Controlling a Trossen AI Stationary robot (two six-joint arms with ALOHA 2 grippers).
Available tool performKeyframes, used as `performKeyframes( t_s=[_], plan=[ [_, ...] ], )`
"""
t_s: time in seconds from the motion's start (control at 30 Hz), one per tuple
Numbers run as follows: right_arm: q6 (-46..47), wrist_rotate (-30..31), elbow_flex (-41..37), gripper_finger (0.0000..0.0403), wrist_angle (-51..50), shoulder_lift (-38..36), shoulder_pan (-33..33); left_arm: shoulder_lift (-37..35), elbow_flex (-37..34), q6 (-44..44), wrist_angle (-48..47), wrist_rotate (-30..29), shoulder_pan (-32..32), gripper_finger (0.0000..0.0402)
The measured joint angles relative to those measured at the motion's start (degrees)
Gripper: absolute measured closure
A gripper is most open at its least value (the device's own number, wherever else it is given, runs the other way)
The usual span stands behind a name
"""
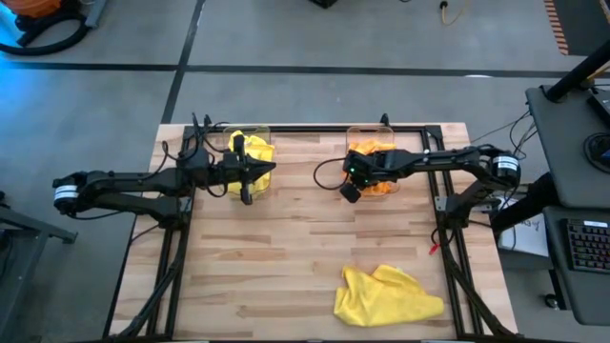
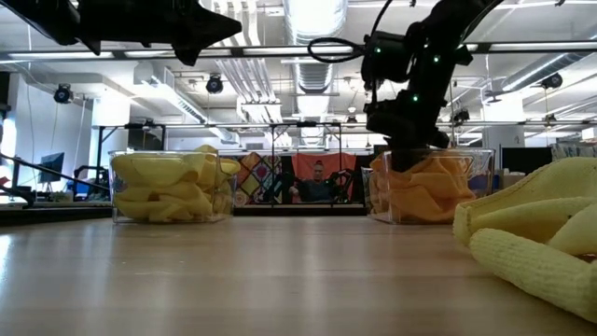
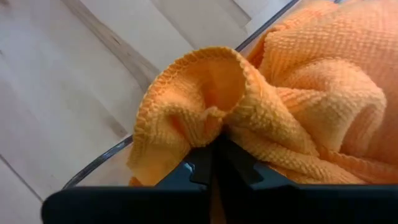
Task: Sort microfiber towel by color & place in baskets
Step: Put the orange microfiber cloth into the right transparent bin
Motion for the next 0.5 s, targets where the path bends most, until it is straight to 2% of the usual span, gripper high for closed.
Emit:
performKeyframes(
  t_s=[0.5],
  plan=[
    [-0.27, 0.02, 0.33, 0.0390, -2.73, -7.03, 0.00, 0.09, 0.00, -1.54, 0.00, 0.00, 0.00, 0.0402]
  ],
)
